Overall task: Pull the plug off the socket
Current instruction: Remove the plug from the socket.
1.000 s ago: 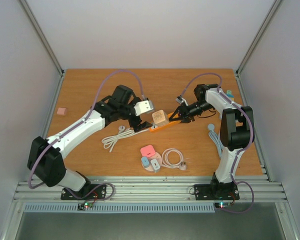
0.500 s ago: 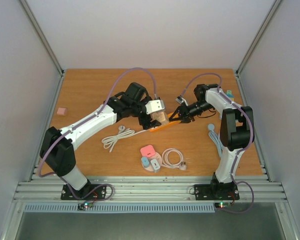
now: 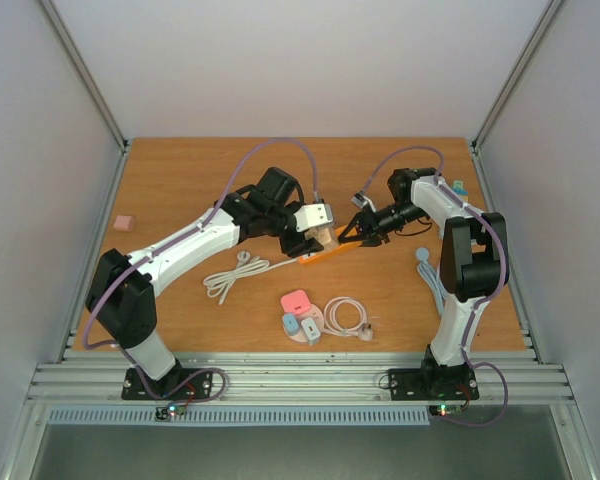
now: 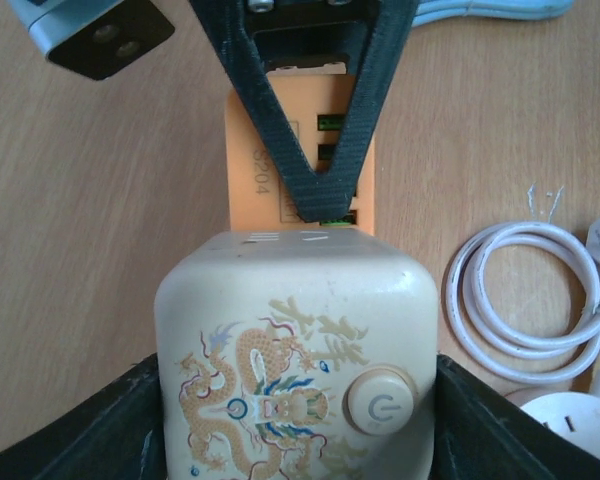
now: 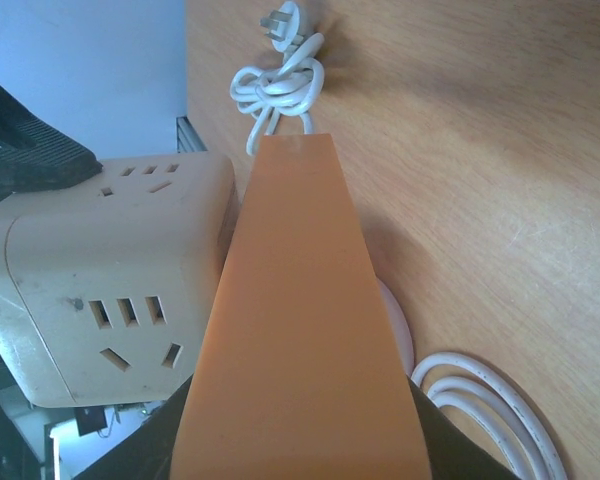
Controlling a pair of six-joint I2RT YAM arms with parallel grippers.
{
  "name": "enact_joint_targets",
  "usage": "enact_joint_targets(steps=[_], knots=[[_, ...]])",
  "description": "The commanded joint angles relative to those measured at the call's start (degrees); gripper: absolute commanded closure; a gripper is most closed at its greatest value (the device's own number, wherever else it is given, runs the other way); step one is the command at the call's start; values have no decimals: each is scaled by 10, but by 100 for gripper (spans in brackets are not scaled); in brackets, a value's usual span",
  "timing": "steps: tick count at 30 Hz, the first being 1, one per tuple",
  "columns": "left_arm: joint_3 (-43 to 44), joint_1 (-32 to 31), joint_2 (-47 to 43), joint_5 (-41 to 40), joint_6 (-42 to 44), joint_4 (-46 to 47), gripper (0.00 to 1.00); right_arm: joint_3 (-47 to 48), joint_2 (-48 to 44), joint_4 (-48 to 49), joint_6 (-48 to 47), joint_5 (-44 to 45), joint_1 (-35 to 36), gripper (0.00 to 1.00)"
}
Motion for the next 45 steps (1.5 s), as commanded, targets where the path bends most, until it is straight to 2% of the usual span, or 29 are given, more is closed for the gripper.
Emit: enact_joint_targets(steps=[1, 15, 35, 45], knots=[[19, -3, 10, 8, -3, 3, 38, 5, 1, -7, -5, -26, -3, 99], [17, -4, 15, -2, -22, 6, 99, 12, -1, -23, -24, -34, -3, 99], [2, 2, 4, 34, -40, 10, 100, 30, -10, -72, -86, -55, -20, 99], [13, -6, 16, -35, -68, 24, 100, 12, -18, -27, -37, -25, -20, 99]])
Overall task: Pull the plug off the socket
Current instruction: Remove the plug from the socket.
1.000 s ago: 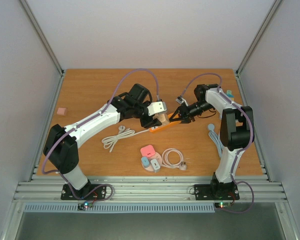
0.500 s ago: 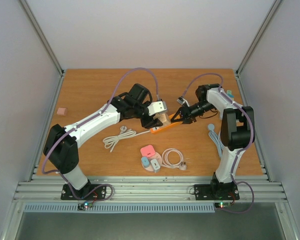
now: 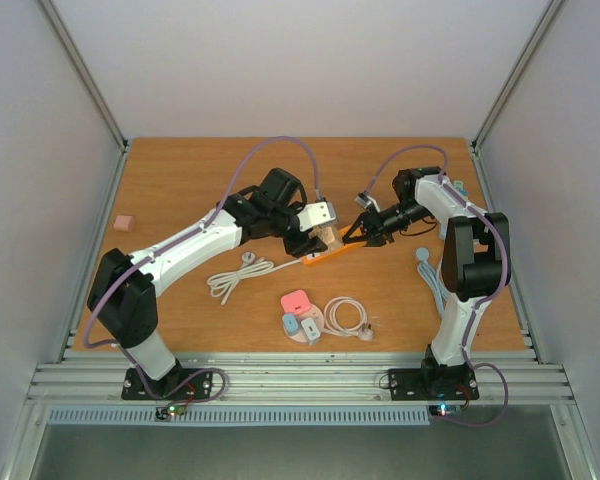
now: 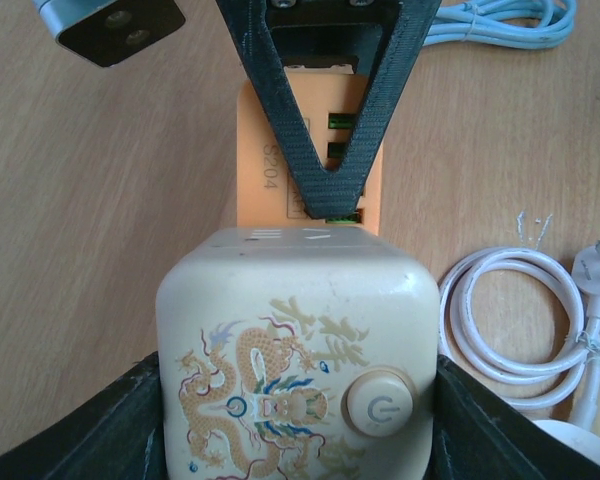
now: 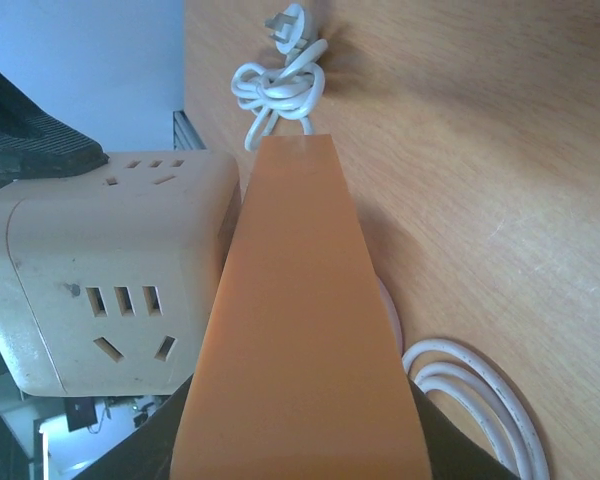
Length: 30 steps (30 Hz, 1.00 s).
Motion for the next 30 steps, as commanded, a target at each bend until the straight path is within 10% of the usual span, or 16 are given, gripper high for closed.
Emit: enact_joint_targets(steps=[1, 30], knots=[[11, -3, 13, -36, -25, 12, 100, 6, -20, 11, 12, -30, -5, 99], [6, -9, 4, 45, 60, -31, 100, 12, -13, -16, -12, -53, 5, 99]])
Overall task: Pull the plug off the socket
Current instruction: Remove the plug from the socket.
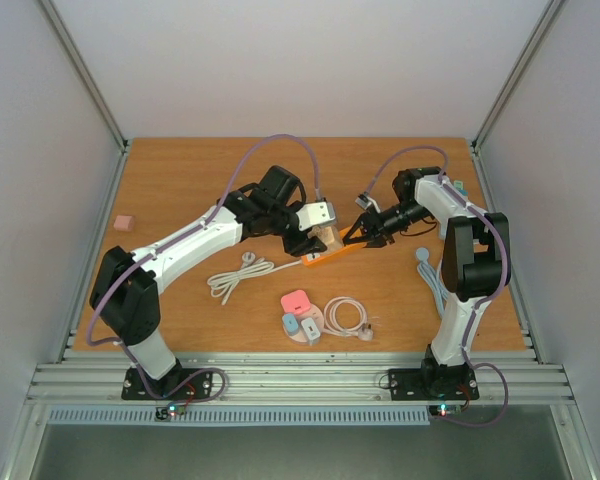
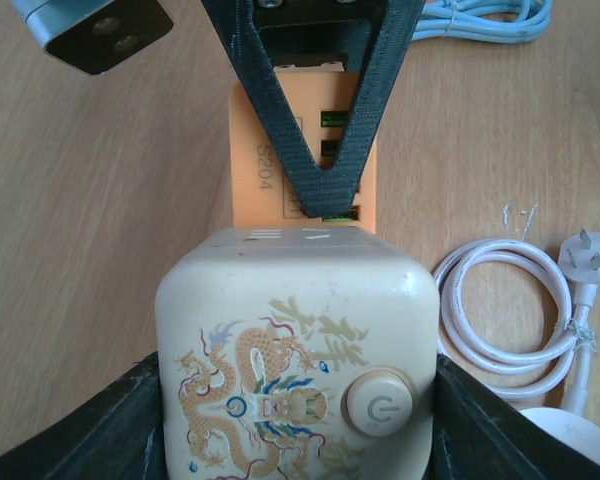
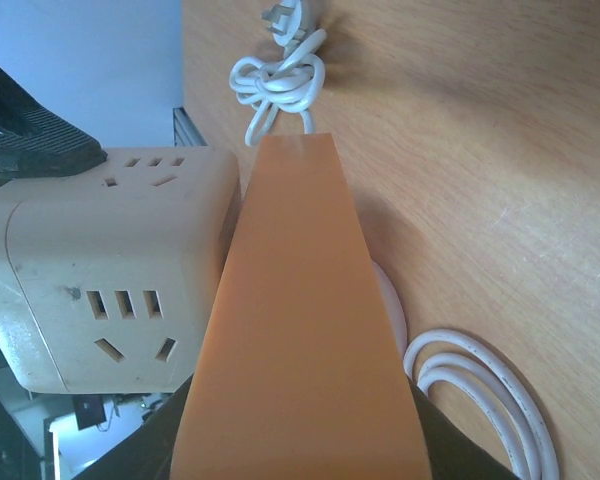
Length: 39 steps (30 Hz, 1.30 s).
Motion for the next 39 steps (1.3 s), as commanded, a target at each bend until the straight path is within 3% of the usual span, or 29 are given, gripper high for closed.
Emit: enact_joint_targets(steps=[1, 9, 15, 20, 39], knots=[[-9, -13, -9, 19, 41, -15, 100, 14, -11, -13, -23, -58, 4, 99], [-28, -13, -24, 41, 67, -14, 99, 18, -4, -27, -33, -64, 5, 99], [-8, -13, -3, -8, -20, 17, 100, 9, -17, 5, -7, -40, 5, 99], [-5, -12, 3, 33, -48, 13, 100, 5, -25, 20, 4, -27, 5, 99], [-25, -10, -17, 140, 24, -38, 100, 8, -22, 9, -6, -24, 5, 99]])
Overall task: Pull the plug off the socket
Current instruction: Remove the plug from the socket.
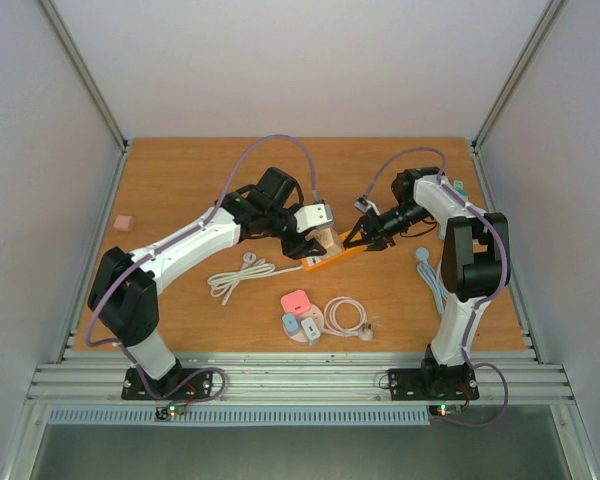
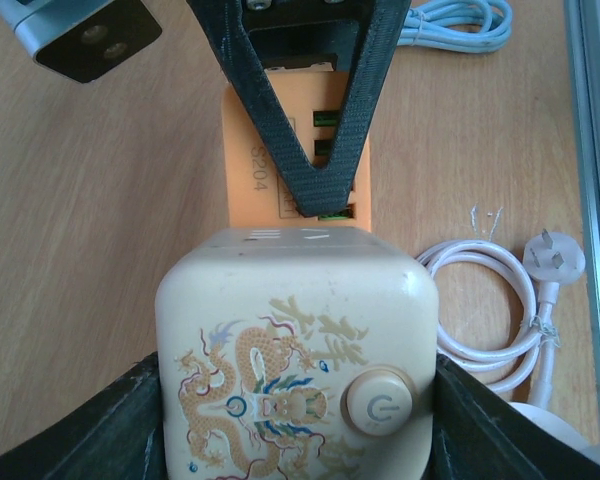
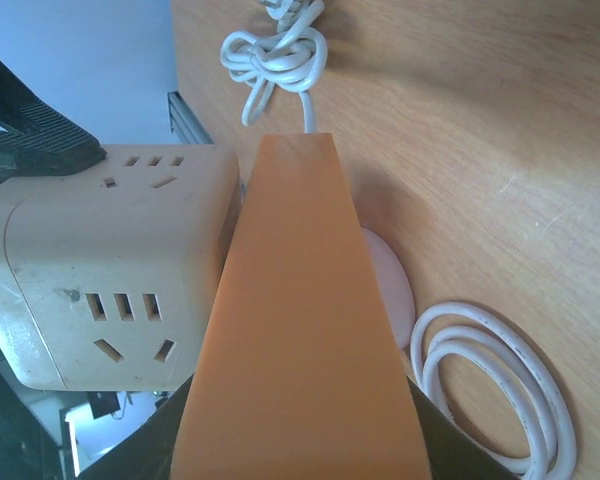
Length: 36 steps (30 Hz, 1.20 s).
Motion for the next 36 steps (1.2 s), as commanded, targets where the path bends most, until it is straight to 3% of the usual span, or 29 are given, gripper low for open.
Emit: enact_joint_targets(steps=[1, 8, 13, 21, 26, 32, 36], knots=[[-8, -15, -9, 103, 24, -41, 99, 9, -22, 28, -7, -35, 1, 99], [-23, -15, -13, 6, -17, 21, 100, 9, -20, 29, -5, -33, 1, 99], [-27, -5, -26, 63, -16, 9, 100, 9, -19, 31, -4, -29, 0, 99], [-6, -1, -10, 77, -34, -11, 100, 4, -19, 43, 10, -11, 0, 99], [-35, -3, -31, 124, 32, -23, 100, 7, -16, 34, 3, -21, 0, 99], [-50, -4, -41, 102, 50, -8, 100, 13, -9, 20, -7, -32, 0, 99], [-43, -4, -31, 62, 11, 19, 100, 12, -11, 21, -6, -27, 1, 99]])
